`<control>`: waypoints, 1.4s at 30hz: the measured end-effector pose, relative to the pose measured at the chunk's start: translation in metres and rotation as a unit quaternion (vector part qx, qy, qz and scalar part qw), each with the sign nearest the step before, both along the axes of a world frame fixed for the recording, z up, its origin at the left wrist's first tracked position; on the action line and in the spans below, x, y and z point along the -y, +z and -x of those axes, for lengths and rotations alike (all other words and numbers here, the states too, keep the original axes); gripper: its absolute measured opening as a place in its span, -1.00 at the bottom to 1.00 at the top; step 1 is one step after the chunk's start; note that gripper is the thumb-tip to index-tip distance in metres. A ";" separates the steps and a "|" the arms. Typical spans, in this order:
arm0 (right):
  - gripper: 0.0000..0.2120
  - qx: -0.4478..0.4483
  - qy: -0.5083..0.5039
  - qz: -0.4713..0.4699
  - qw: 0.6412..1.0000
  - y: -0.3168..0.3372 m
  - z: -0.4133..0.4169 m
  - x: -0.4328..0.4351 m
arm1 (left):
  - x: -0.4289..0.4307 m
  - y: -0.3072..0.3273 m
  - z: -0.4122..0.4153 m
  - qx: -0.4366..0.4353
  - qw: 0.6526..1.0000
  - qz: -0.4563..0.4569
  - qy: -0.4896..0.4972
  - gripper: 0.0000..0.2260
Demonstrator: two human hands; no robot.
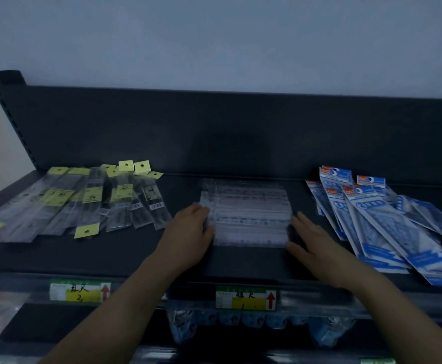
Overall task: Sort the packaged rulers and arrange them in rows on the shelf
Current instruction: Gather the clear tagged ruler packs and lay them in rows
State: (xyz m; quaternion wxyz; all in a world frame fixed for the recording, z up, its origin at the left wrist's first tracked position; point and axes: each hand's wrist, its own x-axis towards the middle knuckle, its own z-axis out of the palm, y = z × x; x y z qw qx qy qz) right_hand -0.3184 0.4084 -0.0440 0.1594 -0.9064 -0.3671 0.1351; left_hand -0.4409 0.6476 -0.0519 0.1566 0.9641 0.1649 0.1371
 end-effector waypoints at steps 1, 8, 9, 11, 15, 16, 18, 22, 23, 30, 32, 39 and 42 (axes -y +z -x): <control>-0.33 0.013 0.002 0.037 0.999 -0.002 0.000 -0.001 | 0.000 -0.001 0.000 -0.009 1.000 -0.001 -0.003 -0.60; -0.30 -0.016 -0.004 0.032 0.999 0.005 -0.002 -0.004 | -0.002 0.001 0.005 -0.012 1.000 -0.001 -0.010 -0.61; -0.29 -0.012 -0.017 0.007 1.000 0.008 -0.003 -0.006 | -0.003 0.003 0.006 0.000 1.000 0.003 -0.005 -0.60; -0.29 0.003 -0.030 -0.027 0.999 0.013 -0.003 -0.016 | -0.008 0.010 0.012 0.035 0.999 0.018 0.007 -0.60; -0.34 0.078 -0.020 -0.020 0.997 0.024 0.005 -0.051 | -0.032 0.022 0.031 0.090 0.995 0.008 0.046 -0.65; -0.36 0.102 -0.010 -0.018 0.995 0.027 0.009 -0.063 | -0.041 0.025 0.036 0.095 0.994 0.001 0.062 -0.66; -0.40 0.097 0.002 -0.026 0.995 0.034 0.022 -0.089 | -0.062 0.029 0.048 0.098 0.991 -0.006 0.091 -0.69; -0.48 0.078 0.022 -0.084 0.993 0.048 0.053 -0.152 | -0.114 0.038 0.072 0.109 0.979 0.015 0.170 -0.72; -0.51 0.066 0.022 -0.098 0.993 0.051 0.060 -0.171 | -0.128 0.039 0.076 0.103 0.977 0.012 0.184 -0.71; -0.75 0.021 -0.019 -0.026 0.999 0.034 0.071 -0.296 | -0.196 0.043 0.095 0.076 0.978 0.023 0.195 -0.73; -0.81 0.040 -0.053 -0.001 0.998 0.031 0.069 -0.312 | -0.206 0.044 0.096 0.068 0.981 0.018 0.178 -0.72; -0.77 -0.080 -0.136 0.030 0.987 0.036 0.063 -0.327 | -0.234 0.025 0.093 0.026 0.994 0.014 0.107 -0.77; -0.72 -0.081 -0.148 -0.044 0.985 0.040 0.065 -0.320 | -0.237 0.022 0.092 0.051 0.993 0.045 0.092 -0.75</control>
